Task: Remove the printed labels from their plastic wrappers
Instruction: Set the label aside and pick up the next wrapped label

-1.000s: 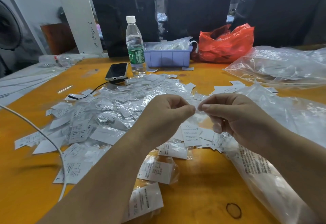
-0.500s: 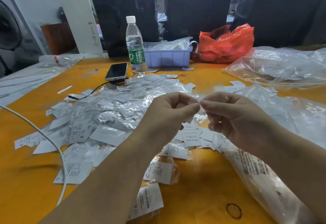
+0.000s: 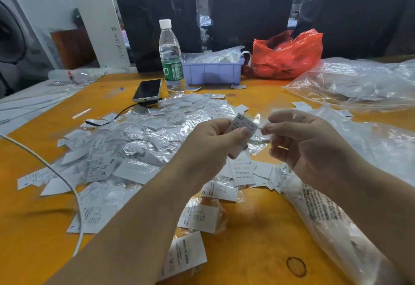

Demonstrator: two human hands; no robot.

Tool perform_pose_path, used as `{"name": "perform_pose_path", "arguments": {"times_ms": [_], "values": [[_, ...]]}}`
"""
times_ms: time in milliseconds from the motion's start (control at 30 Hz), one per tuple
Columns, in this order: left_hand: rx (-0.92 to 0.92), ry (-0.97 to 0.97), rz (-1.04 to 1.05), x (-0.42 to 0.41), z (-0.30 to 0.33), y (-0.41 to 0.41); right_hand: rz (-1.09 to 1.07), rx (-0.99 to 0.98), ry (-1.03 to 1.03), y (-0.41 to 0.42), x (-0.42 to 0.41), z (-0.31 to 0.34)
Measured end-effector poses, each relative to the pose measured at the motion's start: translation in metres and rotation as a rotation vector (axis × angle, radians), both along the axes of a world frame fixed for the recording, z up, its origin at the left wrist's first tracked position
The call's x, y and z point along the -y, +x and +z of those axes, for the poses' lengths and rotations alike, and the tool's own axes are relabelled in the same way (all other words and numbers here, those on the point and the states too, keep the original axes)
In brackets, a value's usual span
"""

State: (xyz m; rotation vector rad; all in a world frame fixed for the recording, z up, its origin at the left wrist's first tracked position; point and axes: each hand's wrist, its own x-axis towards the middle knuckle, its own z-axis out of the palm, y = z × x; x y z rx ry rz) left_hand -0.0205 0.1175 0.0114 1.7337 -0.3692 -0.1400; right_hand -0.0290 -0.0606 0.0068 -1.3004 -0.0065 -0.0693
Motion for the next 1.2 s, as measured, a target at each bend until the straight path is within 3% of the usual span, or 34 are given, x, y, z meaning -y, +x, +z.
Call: {"name": "perform_pose_path", "arguments": {"times_ms": [567,1200], "values": [[-0.072,0.130,-0.151,0.003,0.004,-0.005,0.054,0.094,-0.122,-0.002,-0.002,-0.002],[-0.105,0.192,-0.096,0.002,0.002,0.000,0.005,0.362,-0.381,-0.011,-0.004,-0.001]]}}
